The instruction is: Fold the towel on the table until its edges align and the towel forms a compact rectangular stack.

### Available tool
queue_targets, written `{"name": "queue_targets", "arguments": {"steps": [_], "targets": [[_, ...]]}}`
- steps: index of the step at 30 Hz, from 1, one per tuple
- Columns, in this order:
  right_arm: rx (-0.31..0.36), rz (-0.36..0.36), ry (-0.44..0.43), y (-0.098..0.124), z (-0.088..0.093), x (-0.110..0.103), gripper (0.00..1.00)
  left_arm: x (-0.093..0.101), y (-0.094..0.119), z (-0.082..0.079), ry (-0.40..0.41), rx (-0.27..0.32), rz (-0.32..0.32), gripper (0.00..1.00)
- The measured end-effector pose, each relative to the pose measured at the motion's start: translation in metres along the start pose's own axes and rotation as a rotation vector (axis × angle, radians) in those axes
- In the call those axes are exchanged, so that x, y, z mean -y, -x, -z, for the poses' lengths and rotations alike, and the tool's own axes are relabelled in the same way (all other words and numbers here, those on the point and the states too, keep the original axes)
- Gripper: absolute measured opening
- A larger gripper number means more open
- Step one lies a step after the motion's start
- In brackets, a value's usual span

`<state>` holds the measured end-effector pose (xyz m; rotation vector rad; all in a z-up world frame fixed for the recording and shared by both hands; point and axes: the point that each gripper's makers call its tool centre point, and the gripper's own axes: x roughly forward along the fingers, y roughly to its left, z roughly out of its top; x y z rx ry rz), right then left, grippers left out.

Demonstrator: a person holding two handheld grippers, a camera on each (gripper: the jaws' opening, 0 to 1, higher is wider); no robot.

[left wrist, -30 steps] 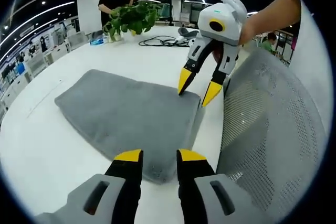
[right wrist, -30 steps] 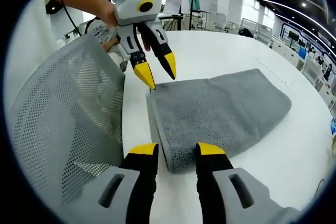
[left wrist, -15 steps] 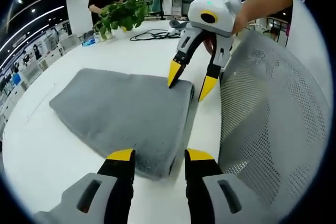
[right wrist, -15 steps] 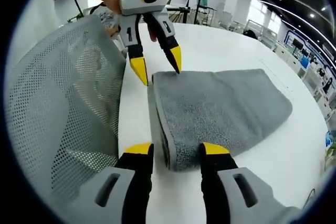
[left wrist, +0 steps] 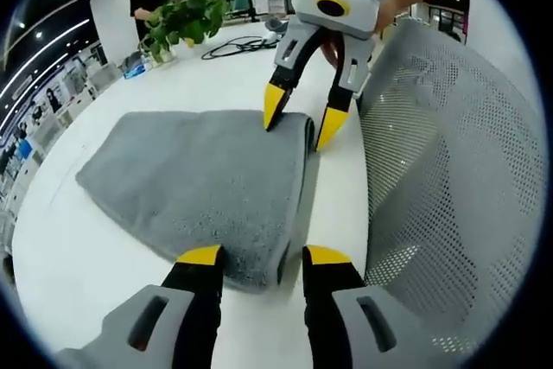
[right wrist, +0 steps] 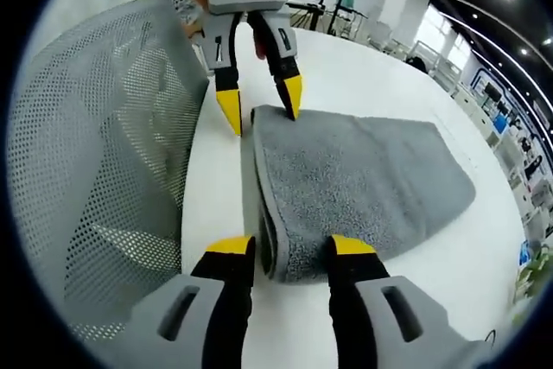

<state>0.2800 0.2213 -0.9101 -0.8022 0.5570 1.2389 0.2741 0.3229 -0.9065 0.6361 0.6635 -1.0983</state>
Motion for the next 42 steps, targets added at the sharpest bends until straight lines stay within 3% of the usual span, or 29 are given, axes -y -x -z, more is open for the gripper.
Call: {"name": "queue_targets", "arguments": {"steps": [3, 13, 28, 32, 42], "targets": [[-0.003, 0.007, 0.013, -0.001, 0.000, 0.003, 0.36, -0.001, -0.003, 0.003, -0.035, -0.012, -0.010, 0.36], [-0.005, 0.022, 0.022, -0.005, 0.001, 0.002, 0.32, -0.006, -0.006, 0.004, -0.028, -0.009, -0.021, 0.31], [-0.027, 0.008, -0.007, -0.010, 0.003, 0.002, 0.12, -0.012, -0.010, 0.005, 0.006, -0.029, -0.030, 0.17], [-0.034, 0.008, -0.053, -0.010, 0.002, 0.003, 0.08, -0.013, -0.009, 0.005, 0.027, -0.029, -0.034, 0.13], [-0.036, -0.058, -0.100, -0.003, 0.003, -0.013, 0.06, 0.005, -0.003, 0.006, 0.042, -0.046, 0.029, 0.10]]}}
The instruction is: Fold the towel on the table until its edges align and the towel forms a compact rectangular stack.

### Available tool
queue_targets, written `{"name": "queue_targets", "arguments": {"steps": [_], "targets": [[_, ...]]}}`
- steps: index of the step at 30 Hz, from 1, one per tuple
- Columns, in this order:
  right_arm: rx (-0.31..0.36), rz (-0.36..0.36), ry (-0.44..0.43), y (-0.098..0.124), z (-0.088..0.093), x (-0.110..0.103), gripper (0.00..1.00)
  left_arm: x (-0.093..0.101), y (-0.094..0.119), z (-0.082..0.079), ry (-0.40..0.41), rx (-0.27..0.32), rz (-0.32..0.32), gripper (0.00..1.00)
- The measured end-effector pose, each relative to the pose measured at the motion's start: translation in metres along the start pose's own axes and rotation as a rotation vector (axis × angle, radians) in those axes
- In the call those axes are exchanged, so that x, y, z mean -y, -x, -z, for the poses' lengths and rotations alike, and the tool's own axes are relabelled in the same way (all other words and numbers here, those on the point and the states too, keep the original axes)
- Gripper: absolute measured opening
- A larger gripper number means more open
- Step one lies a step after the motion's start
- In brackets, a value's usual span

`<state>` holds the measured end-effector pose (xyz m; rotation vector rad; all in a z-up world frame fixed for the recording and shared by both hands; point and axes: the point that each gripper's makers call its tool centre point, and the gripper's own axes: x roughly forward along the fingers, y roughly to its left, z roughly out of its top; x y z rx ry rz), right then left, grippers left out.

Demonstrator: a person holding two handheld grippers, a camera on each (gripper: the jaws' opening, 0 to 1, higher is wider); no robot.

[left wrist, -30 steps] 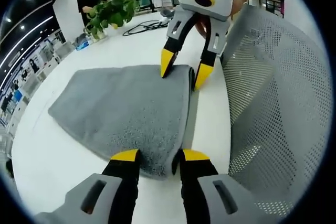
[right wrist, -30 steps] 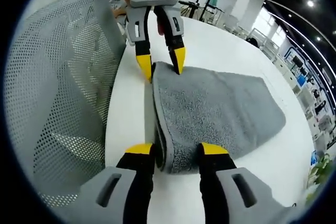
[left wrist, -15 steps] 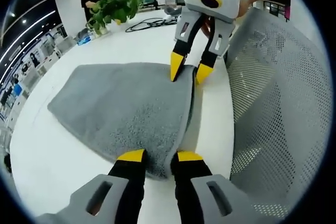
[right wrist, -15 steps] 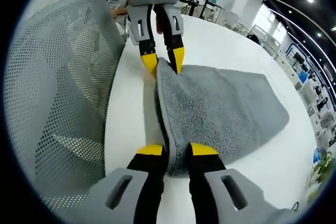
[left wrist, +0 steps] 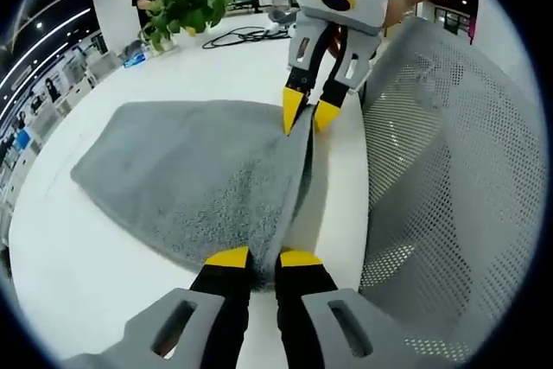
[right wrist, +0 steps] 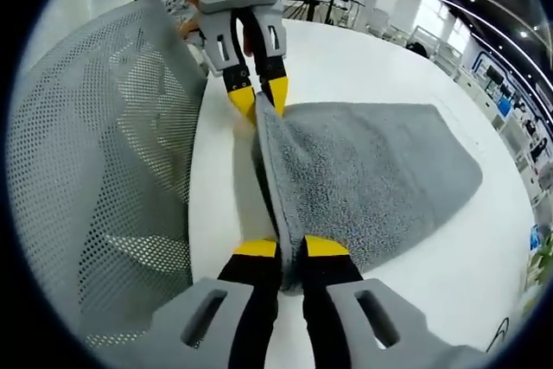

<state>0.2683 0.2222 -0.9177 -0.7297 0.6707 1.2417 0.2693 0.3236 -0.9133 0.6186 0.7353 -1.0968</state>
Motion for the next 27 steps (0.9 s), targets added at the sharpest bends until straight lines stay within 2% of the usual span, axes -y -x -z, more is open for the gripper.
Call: {"name": "queue_targets", "arguments": {"steps": [7, 10, 14, 27], "targets": [[0.001, -0.047, -0.021, 0.003, 0.000, -0.014, 0.06, 0.013, 0.004, 0.004, 0.009, -0.010, 0.037, 0.10], [0.001, -0.068, -0.031, 0.004, 0.000, -0.021, 0.06, 0.021, 0.007, 0.006, 0.049, -0.020, 0.069, 0.10], [0.003, -0.101, -0.051, 0.005, 0.001, -0.031, 0.06, 0.030, 0.010, 0.008, 0.037, -0.035, 0.094, 0.10], [0.000, -0.153, -0.096, 0.012, -0.005, -0.048, 0.05, 0.044, 0.024, 0.006, 0.071, -0.036, 0.121, 0.09]]}}
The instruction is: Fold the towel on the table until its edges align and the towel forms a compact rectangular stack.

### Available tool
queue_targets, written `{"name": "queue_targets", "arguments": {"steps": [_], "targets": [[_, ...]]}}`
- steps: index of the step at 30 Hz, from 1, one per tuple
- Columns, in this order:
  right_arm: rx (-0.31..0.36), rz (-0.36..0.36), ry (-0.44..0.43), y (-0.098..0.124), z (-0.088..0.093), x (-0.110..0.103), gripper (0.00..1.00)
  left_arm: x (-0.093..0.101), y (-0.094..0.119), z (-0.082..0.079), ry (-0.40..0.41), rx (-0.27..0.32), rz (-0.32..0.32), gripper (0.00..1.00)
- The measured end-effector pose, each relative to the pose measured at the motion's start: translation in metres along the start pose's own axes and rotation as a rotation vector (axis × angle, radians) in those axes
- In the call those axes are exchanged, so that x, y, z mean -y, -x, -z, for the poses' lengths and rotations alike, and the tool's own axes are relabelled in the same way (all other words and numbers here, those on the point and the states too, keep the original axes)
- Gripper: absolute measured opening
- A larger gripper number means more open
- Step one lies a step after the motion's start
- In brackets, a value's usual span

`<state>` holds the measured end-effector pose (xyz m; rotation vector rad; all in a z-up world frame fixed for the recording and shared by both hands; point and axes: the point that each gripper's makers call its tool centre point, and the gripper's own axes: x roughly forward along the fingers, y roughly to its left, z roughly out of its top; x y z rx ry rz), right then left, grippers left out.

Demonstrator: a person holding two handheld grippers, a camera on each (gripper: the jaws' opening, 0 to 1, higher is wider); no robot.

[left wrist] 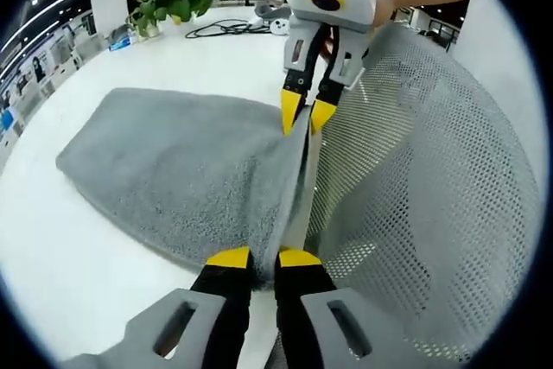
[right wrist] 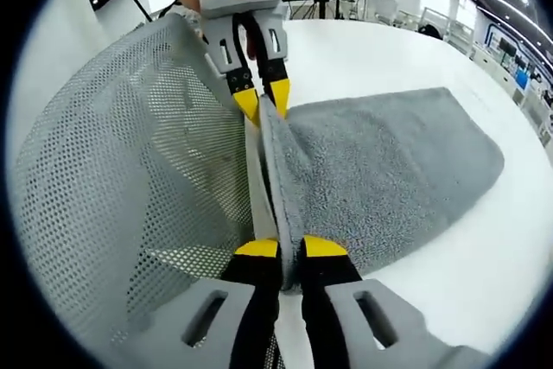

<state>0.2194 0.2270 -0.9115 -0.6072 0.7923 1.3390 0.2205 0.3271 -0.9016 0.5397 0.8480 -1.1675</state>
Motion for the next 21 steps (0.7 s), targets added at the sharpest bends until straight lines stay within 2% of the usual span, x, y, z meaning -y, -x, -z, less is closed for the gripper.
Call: {"name": "queue_targets", "arguments": {"steps": [4, 12, 21], "targets": [[0.008, -0.016, -0.013, 0.003, -0.003, -0.005, 0.05, 0.002, 0.009, -0.003, 0.040, 0.017, 0.013, 0.09], [0.025, -0.029, -0.006, 0.010, -0.008, -0.011, 0.05, 0.007, 0.024, -0.009, 0.063, 0.059, 0.025, 0.09], [0.066, -0.011, 0.005, 0.034, -0.029, -0.006, 0.05, -0.001, 0.044, -0.027, 0.076, 0.123, 0.011, 0.09]]}}
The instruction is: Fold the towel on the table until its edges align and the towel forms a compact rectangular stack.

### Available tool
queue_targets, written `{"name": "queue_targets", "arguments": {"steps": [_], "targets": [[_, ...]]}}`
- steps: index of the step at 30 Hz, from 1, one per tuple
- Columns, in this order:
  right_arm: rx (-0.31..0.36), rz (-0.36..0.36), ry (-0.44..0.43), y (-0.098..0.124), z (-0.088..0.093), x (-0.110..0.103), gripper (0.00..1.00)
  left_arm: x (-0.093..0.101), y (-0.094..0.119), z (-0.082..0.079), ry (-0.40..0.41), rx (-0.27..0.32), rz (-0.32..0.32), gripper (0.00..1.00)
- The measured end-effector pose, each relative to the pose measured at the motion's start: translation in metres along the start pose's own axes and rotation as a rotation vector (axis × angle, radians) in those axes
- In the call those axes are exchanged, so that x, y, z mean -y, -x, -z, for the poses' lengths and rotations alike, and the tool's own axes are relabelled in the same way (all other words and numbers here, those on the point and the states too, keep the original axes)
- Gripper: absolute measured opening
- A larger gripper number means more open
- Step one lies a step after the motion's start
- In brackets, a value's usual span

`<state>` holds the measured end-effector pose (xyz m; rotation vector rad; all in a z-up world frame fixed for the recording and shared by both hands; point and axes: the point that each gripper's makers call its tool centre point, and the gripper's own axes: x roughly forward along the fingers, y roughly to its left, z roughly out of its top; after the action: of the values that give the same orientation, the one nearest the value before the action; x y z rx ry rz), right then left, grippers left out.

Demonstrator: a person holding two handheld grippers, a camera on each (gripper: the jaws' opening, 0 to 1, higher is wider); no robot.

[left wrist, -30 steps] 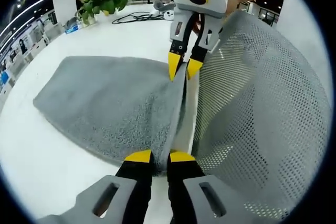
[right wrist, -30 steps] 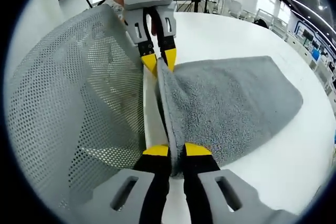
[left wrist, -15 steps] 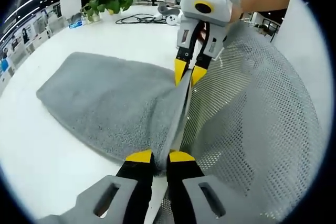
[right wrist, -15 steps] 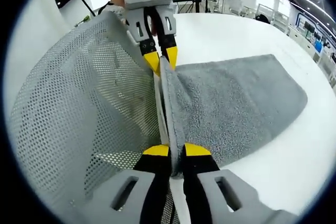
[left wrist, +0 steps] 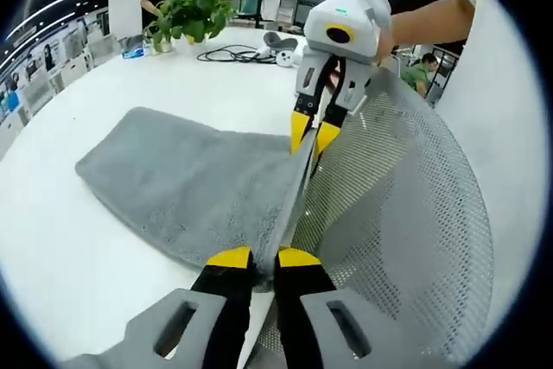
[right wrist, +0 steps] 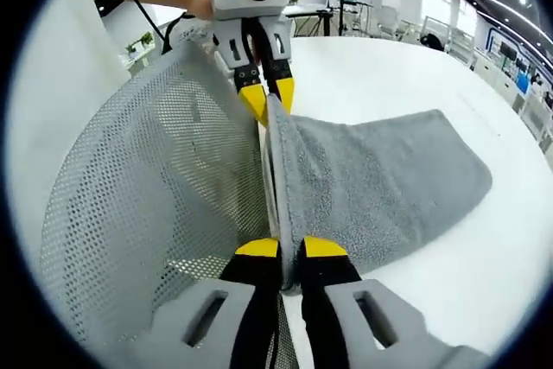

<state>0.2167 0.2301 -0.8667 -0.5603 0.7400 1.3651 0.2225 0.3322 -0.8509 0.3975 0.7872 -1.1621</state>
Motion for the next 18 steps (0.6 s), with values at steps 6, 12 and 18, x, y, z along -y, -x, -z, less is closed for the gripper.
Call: {"name": "queue_targets", "arguments": {"steps": [6, 12, 18], "targets": [[0.019, 0.003, 0.011, 0.010, -0.009, 0.002, 0.05, -0.001, 0.011, -0.012, 0.012, 0.024, 0.002, 0.09], [0.045, -0.018, 0.016, 0.021, -0.020, -0.001, 0.05, -0.003, 0.022, -0.021, 0.047, 0.040, 0.023, 0.09], [0.065, -0.015, 0.021, 0.030, -0.030, 0.005, 0.05, -0.009, 0.032, -0.035, 0.035, 0.058, 0.012, 0.09]]}}
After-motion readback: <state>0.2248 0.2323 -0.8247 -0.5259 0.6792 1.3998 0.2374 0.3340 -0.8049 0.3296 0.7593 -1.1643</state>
